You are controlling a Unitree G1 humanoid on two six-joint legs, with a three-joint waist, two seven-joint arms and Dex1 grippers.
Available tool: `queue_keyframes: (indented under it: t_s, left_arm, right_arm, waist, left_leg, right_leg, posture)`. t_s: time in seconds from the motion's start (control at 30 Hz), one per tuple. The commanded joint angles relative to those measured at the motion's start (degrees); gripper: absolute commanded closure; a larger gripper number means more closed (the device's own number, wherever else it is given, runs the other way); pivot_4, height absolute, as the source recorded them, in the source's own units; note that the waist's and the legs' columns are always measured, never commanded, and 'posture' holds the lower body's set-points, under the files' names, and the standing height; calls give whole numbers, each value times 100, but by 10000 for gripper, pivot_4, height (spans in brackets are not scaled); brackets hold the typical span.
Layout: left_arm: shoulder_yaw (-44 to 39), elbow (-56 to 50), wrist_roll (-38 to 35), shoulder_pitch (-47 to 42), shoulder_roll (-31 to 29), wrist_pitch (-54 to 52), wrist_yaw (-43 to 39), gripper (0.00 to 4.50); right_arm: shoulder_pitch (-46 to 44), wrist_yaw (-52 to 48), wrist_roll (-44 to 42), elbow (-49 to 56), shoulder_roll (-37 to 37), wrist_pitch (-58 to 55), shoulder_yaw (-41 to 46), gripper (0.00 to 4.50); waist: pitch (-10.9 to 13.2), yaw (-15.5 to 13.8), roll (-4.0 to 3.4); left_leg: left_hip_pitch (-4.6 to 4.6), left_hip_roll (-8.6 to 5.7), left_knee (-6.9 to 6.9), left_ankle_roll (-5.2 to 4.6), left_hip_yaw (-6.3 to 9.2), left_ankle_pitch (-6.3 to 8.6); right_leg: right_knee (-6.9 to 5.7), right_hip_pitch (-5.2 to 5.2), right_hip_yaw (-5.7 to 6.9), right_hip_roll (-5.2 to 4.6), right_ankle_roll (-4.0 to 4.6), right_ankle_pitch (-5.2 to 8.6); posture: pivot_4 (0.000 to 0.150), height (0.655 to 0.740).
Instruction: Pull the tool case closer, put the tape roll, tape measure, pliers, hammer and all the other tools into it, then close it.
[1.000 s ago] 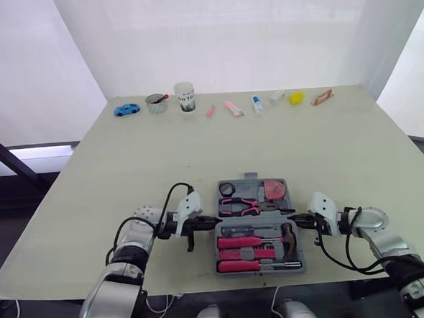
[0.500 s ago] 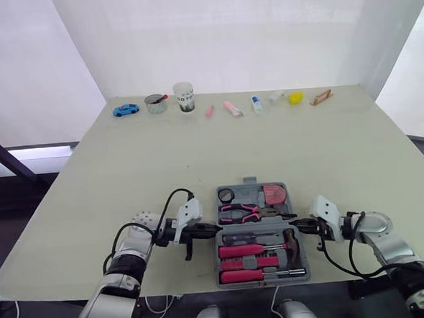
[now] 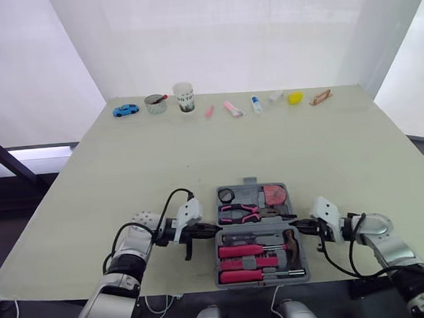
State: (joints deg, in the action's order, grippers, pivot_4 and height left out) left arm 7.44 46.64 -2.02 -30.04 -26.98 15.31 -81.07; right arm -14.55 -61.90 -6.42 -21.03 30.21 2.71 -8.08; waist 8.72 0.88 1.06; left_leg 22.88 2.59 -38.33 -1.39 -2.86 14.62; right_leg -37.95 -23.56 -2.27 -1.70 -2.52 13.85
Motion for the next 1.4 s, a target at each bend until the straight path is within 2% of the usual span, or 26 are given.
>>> queue_keyframes:
  t_s: [0.03,0.2,0.37,0.4,0.43,0.5,0.53,0.7,0.93,1.07,1.27,1.4]
  left_arm:
    - [-128,-163,-112,188,-362,-80,-27,45000]
    - [-433,-887,-675,453,-658,-525,-51,45000]
    - [-652,-2501,-1537,993,-731,-1592,-175,45000]
    - [-615,-2838,-1661,1114,-728,-1775,-191,45000]
    - [-563,-3118,-1736,1217,-725,-1918,-178,45000]
    - [-401,-3707,-1837,1424,-710,-2211,-124,45000]
    - [-329,-3929,-1854,1502,-709,-2324,-86,45000]
    - [164,-4491,-1637,1748,-720,-2476,-2,45000]
    - [760,-4311,-1113,1761,-578,-2291,326,45000]
    - [1004,-4147,-838,1778,-395,-2365,637,45000]
    - [1366,-3908,-329,1919,-555,-2170,809,45000]
    - [1434,-3853,-311,1974,-558,-2076,871,45000]
  right_arm:
    - [64,11,-278,136,194,-28,378,44815]
    - [75,-93,-743,158,352,-551,766,44815]
    - [-235,-124,-1204,74,325,-1353,1040,22011]
    - [-341,-117,-1268,26,298,-1530,1052,15679]
    - [-447,-94,-1321,-27,267,-1694,1061,12612]
    - [-731,-68,-1420,-196,203,-2157,1038,2272]
    - [-858,-64,-1445,-266,188,-2387,1007,992]
    - [-1619,-105,-1373,-934,23,-3038,856,992]
    - [-2629,-240,-945,-2489,-296,-2852,610,992]
    - [-3185,-447,-998,-3362,-537,-2886,802,992]
    - [-3642,-563,-498,-4307,-641,-2725,590,992]
    - [-3757,-762,-354,-4600,-758,-2835,588,992]
  waist:
    - [2,30,2]
    - [4,61,3]
    - [7,25,7]
    - [7,20,6]
    - [7,25,6]
    - [7,26,6]
    - [7,21,6]
    - [8,5,5]
    - [10,5,3]
    - [11,23,1]
    - [10,12,-1]
    - [2,24,-8]
  left_leg:
    - [0,2,0,0,0,0]
    - [0,7,1,0,9,0]
    - [3,8,0,0,13,0]
    - [3,7,0,0,13,0]
    - [2,8,0,0,13,0]
    - [1,8,0,0,13,0]
    - [1,7,0,0,12,0]
    - [2,5,1,0,10,0]
    - [4,4,2,0,-1,0]
    - [4,3,1,0,-3,0]
    - [5,4,4,0,-2,0]
    - [-3,4,4,0,-1,0]
  right_leg:
    - [0,-1,-1,1,0,0]
    - [-2,-4,-3,2,1,0]
    - [-1,-4,-4,-6,0,-1]
    - [0,-5,-5,-6,0,-1]
    - [-1,-4,-7,-8,0,-1]
    - [-1,-5,-9,-6,0,-1]
    - [-2,-5,-8,-6,0,-1]
    - [0,-5,-7,-4,1,0]
    - [1,-8,-5,-3,1,0]
    - [1,-8,-9,-3,1,-1]
    - [1,-8,-1,-4,2,0]
    - [0,-3,-9,-5,2,-1]
  posture:
    - [1500,7400]
    - [1500,7400]
    - [1500,7400]
    - [1500,7400]
    - [1500,7400]
    - [1500,7400]
    - [1500,7400]
    - [1500,7400]
    - [1500,7400]
    - [1500,7400]
    - [1500,7400]
    - [1500,7400]
